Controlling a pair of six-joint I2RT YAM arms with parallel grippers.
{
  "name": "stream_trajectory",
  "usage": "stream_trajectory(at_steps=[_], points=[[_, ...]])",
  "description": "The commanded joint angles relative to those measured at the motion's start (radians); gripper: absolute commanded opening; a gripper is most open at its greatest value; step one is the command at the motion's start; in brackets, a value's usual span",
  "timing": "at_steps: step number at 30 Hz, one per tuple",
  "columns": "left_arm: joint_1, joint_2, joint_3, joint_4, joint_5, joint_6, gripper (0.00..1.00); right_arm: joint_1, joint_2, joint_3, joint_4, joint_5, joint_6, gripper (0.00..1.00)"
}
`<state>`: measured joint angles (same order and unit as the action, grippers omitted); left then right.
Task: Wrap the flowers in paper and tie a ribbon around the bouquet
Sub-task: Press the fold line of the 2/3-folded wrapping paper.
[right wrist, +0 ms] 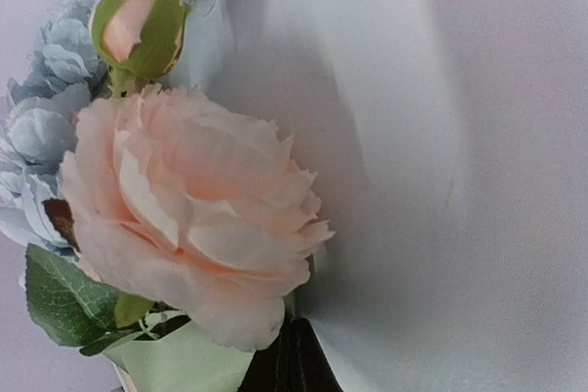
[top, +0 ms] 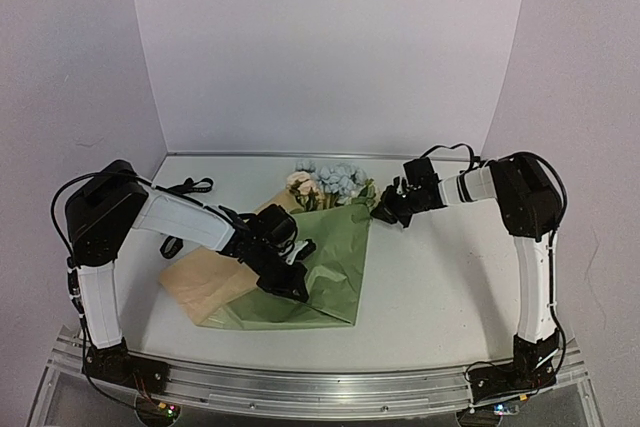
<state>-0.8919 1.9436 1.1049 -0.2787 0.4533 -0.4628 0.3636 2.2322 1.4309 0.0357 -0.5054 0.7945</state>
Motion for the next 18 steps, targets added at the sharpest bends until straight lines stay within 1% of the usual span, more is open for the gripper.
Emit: stream_trajectory(at_steps=[1, 6, 13, 14, 15, 18], points=[[0.016, 0.066, -0.04, -0.112, -0.089, 0.037, 0.0, -0.035, -0.072, 0.048, -0.087, -0.009, -0.113, 0.0], [0.016, 0.07, -0.035, -0.119, -0.096, 0.042, 0.0, -0.046, -0.074, 0.066, -0.125, -0.021, -0.157, 0.0], [0.016, 0.075, -0.018, -0.121, -0.101, 0.043, 0.0, -0.07, -0.078, 0.102, -0.144, -0.037, -0.163, 0.0], [0.015, 0.075, -0.014, -0.122, -0.101, 0.042, 0.0, -0.071, -0.081, 0.114, -0.171, -0.034, -0.168, 0.02], [0.015, 0.074, -0.011, -0.122, -0.102, 0.041, 0.0, -0.071, -0.085, 0.129, -0.208, -0.026, -0.173, 0.07], [0.014, 0.053, 0.006, -0.108, -0.101, 0.029, 0.0, -0.066, -0.139, 0.118, -0.274, -0.02, -0.151, 0.3]])
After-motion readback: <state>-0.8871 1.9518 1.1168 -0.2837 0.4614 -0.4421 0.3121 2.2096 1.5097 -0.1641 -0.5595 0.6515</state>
